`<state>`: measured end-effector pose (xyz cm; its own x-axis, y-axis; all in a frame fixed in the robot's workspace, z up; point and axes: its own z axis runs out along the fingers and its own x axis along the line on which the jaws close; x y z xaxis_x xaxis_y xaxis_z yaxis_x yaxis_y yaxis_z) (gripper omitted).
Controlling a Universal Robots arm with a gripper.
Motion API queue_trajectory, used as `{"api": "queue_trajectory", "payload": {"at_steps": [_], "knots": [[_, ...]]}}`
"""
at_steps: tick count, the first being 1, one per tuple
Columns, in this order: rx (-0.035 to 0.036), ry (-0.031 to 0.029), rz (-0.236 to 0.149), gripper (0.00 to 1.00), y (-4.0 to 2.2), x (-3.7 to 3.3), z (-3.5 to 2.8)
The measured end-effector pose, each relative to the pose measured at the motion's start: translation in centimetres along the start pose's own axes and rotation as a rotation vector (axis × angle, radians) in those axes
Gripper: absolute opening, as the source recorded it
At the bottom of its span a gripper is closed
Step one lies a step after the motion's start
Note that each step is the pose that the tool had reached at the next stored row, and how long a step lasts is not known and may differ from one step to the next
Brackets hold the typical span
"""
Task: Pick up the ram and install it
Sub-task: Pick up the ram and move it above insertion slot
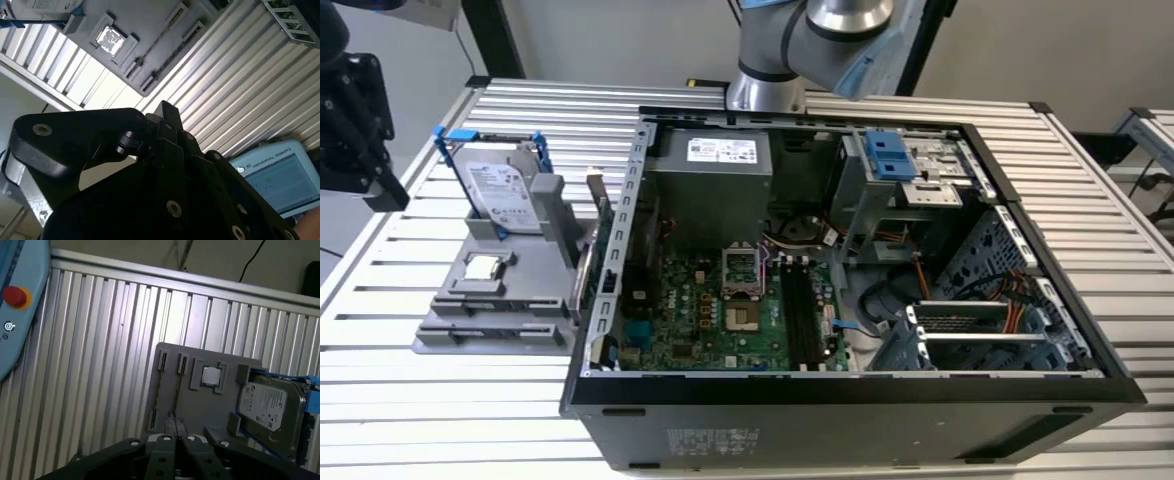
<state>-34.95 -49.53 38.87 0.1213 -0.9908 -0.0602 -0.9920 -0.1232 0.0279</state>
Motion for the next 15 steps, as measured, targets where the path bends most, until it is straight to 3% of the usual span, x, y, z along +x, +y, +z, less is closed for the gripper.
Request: {"api": "queue_trajectory", "payload": {"at_steps": [6,11,12,15], "knots": [[0.006,-0.0028,0.1,0.0,0.0,0.02,0.1],[0.0065,-0.0029,0.103,0.0,0.0,0.01,0.1],[0.0066,-0.0029,0.103,1.0,0.0,0.02,0.1],[0.0067,-0.0029,0.103,1.0,0.0,0.02,0.1]]}}
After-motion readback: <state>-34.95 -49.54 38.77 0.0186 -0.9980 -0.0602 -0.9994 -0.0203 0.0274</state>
